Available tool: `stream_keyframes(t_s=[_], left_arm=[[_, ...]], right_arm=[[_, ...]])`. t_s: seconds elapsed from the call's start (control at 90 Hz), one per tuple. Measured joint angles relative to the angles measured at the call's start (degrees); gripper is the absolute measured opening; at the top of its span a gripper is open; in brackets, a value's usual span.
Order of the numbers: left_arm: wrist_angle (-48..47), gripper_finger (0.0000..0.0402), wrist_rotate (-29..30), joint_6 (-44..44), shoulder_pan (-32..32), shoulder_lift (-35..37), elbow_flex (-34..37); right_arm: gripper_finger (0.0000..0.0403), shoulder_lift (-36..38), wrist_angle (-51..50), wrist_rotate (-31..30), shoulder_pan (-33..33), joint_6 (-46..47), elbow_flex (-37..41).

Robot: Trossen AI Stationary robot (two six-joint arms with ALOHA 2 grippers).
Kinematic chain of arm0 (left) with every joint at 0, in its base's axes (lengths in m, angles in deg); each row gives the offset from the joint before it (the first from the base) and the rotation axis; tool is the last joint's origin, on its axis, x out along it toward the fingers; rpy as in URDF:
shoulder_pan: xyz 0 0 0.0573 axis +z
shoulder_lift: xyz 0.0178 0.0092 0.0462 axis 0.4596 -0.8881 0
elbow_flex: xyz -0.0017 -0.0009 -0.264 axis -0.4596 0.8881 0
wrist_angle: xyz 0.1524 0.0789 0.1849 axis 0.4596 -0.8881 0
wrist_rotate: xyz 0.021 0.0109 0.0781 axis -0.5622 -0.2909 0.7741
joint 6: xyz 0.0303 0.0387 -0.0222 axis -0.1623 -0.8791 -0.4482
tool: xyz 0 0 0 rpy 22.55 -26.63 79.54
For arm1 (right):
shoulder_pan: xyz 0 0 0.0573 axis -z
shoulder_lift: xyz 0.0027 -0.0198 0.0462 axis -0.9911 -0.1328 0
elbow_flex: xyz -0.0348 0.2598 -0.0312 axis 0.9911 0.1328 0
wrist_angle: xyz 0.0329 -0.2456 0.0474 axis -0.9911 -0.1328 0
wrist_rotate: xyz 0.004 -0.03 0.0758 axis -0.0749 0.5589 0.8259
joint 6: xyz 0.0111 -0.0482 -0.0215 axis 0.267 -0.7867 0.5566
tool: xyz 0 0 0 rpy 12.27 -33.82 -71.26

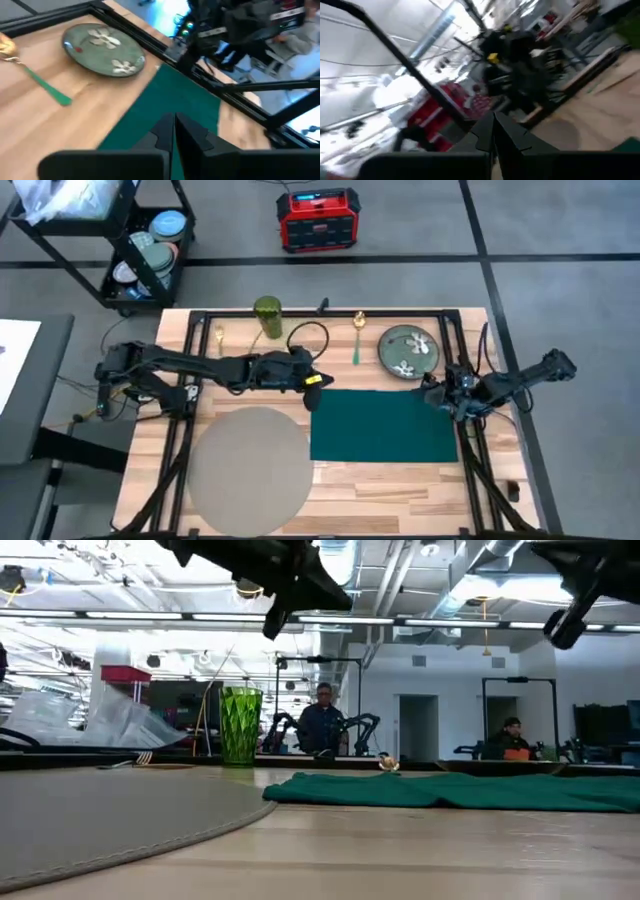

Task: Set table place
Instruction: Fold the green napkin

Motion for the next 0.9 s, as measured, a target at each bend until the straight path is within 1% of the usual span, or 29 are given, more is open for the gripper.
stream_keyframes(t_s=[0.144, 0.211, 0.256, 0.311, 0.367, 0.411, 0.456, 0.533, 0.611, 0.656, 0.711, 0.778, 0.822, 0.9], left_arm=[[1.11, 0.0, -1.76, -0.05, 0.0, 2.5, 0.01], [1.13, 0.0, -2.28, -0.11, 0.0, 2.94, -0.07], [0.89, 0.0, -3.83, -0.37, 0.03, 2.85, -0.07], [-0.06, 0.0, -5.95, -1.05, 0.35, 2.4, -0.07], [-1.06, 0.0001, -9.29, -1.25, 0.77, 1.75, -0.07], [-2.23, 0.0004, -12.11, -1.06, 1.31, 1.12, -0.04], [-2.71, 0.0009, -14.58, -0.29, 1.81, 0.63, 0.04], [-1.33, 0.0025, -18.67, 0.32, 2.42, 0.28, 0.04], [2.2, 0.0046, -21.38, 1.05, 2.77, 0.34, 0.02], [4.31, 0.0059, -22.62, 1.38, 2.89, 0.36, 0.02], [7.43, 0.0075, -24.28, 1.72, 3.02, 0.34, 0.02], [10.89, 0.0096, -24.62, 2.42, 3.19, 0.38, 0.02], [12.04, 0.0109, -24.63, 2.88, 3.23, 0.44, 0.0], [11.53, 0.013, -24.61, 3.04, 3.28, 0.43, 0.0]], right_arm=[[0.0, 0.15, 0.03, -0.29, 1.39, 4.06, 0.0], [0.0, -0.02, -0.45, -0.31, 1.56, 2.6, 0.0], [0.0, -0.02, -0.63, 0.29, 1.71, 0.41, 0.0], [0.0, 0.0, -1.16, 4.57, 1.75, -4.82, 0.0], [0.0003, 0.0, -2.89, 13.04, 1.71, -9.69, 0.0], [0.0007, -0.02, -4.41, 17.97, 1.64, -8.8, 0.0], [0.0013, 0.0, -6.39, 19.7, 1.62, -4.97, -0.05], [0.0033, -0.03, -14.15, 20.45, 1.4, 0.75, -1.14], [0.0058, -0.08, -23.86, 20.48, 1.0, 1.13, -3.71], [0.0071, -0.46, -27.19, 19.5, 1.07, -1.3, -5.14], [0.0087, -0.83, -28.56, 17.68, 1.74, -7.12, -6.71], [0.0106, -1.71, -28.89, 17.45, 2.88, -14.91, -9.29], [0.0118, -2.64, -30.64, 17.51, 3.71, -18.28, -11.67], [0.0142, -5.16, -40.0, 17.53, 4.96, -19.35, -16.8]])
